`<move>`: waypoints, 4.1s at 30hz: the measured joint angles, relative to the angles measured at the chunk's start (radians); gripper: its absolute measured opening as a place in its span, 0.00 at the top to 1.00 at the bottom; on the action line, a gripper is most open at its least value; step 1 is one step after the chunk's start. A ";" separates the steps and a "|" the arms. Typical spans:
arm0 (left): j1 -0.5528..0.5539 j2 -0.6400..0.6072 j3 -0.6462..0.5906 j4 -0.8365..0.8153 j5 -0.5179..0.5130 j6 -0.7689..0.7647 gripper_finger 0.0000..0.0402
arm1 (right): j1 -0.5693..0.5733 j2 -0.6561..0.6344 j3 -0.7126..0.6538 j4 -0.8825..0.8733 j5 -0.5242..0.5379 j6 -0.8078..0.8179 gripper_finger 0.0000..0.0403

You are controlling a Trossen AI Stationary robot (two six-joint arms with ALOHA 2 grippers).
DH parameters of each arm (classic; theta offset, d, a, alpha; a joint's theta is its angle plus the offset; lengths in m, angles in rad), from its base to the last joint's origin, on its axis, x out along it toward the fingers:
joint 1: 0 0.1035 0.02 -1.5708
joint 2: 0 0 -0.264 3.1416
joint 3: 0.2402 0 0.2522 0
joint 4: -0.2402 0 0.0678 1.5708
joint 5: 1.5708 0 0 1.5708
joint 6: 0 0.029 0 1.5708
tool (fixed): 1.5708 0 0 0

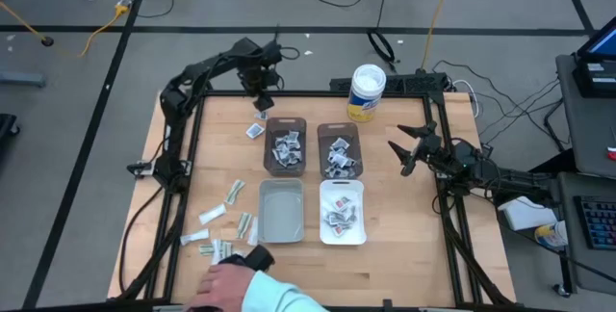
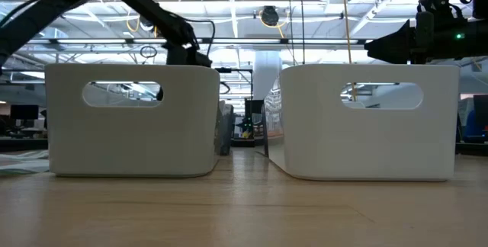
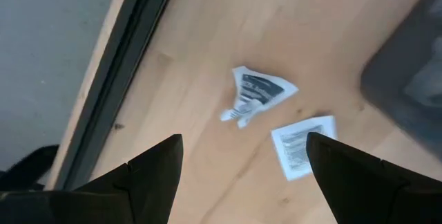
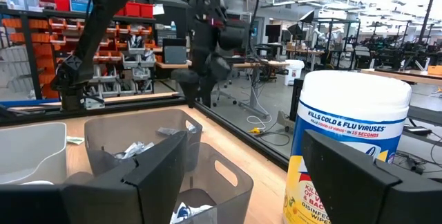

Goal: Pick & Place First Aid Supplies
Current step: Put the gray pad into the left black bin

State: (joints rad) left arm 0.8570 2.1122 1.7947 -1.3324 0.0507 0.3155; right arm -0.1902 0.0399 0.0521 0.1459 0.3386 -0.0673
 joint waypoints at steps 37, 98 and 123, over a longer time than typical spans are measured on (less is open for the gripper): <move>-0.028 0.087 -0.116 0.099 -0.052 0.047 0.93 | 0.000 0.000 0.000 0.000 0.000 0.000 0.31; -0.576 -0.122 -0.063 -0.007 -0.077 -0.322 0.97 | 0.000 0.000 0.000 0.000 0.000 0.000 0.31; -0.575 -0.058 -0.141 0.179 -0.102 -0.315 0.63 | 0.000 0.000 0.000 0.000 0.000 0.000 0.31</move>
State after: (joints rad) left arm 0.2821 2.0544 1.6535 -1.1538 -0.0517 0.0008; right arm -0.1902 0.0402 0.0519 0.1459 0.3386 -0.0673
